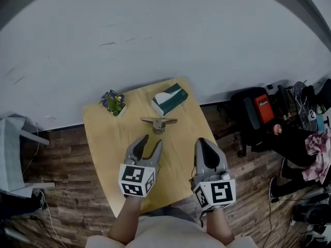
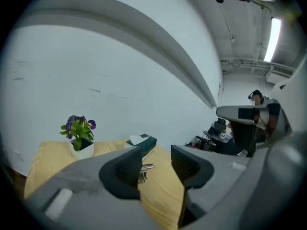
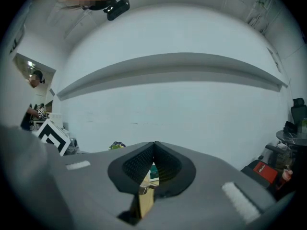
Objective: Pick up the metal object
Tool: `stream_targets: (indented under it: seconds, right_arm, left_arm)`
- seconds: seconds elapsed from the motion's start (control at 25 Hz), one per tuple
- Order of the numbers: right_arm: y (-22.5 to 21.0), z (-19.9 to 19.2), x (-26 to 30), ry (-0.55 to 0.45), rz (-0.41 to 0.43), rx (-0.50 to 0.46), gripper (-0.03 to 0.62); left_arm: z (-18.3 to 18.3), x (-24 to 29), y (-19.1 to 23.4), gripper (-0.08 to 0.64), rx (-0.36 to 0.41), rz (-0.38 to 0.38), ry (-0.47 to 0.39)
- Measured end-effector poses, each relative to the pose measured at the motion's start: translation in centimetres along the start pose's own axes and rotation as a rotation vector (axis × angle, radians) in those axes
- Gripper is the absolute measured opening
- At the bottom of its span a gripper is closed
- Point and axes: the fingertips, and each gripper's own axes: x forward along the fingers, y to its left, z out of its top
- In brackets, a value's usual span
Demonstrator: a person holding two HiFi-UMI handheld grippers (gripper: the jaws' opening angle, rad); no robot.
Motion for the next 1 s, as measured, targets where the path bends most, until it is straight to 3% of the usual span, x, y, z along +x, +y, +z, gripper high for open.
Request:
stream_targets:
  seconds: [0.52, 1.0]
  right_arm:
    - [-0.4, -1.6, 0.0, 0.050, -0.007, -0.001, 0.002]
    - [-1.9, -3.0, 0.0, 0.091, -0.026, 0.001, 0.002]
  left_arm:
    - [-4.4, 4.0, 1.8, 0.303, -0.042, 0.047, 0.109]
    - [-8.8, 8.2, 3.5, 0.348, 0.014, 0.113, 0.241]
